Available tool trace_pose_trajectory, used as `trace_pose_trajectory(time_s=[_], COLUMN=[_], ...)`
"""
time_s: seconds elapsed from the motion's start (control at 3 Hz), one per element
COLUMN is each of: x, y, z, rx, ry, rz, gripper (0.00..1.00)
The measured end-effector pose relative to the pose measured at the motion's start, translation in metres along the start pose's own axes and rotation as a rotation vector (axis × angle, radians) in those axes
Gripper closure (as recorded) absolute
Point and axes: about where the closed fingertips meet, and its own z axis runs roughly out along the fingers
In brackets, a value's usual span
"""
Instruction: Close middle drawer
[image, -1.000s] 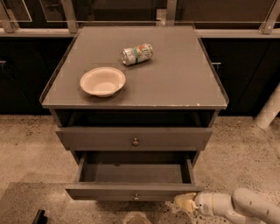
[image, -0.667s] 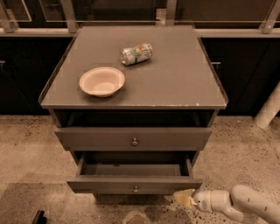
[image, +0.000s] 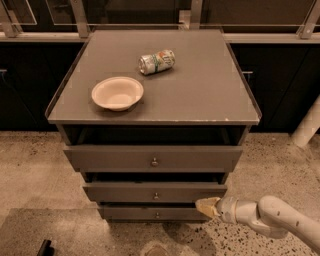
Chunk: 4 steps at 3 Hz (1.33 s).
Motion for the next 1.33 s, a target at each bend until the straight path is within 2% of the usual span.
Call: trace_pose_trajectory(time_s=[0.33,1.0,1.33], x=[0.0,-0.033,-0.038], y=[0.0,-0.02,-0.023], z=[0.0,0.03,0.032], rx=[0.0,-0.016,-0.022], ry=[0.0,-0.012,-0.016], rz=[0.0,-0.073,-0.079], gripper=[1.0,1.0,1.0])
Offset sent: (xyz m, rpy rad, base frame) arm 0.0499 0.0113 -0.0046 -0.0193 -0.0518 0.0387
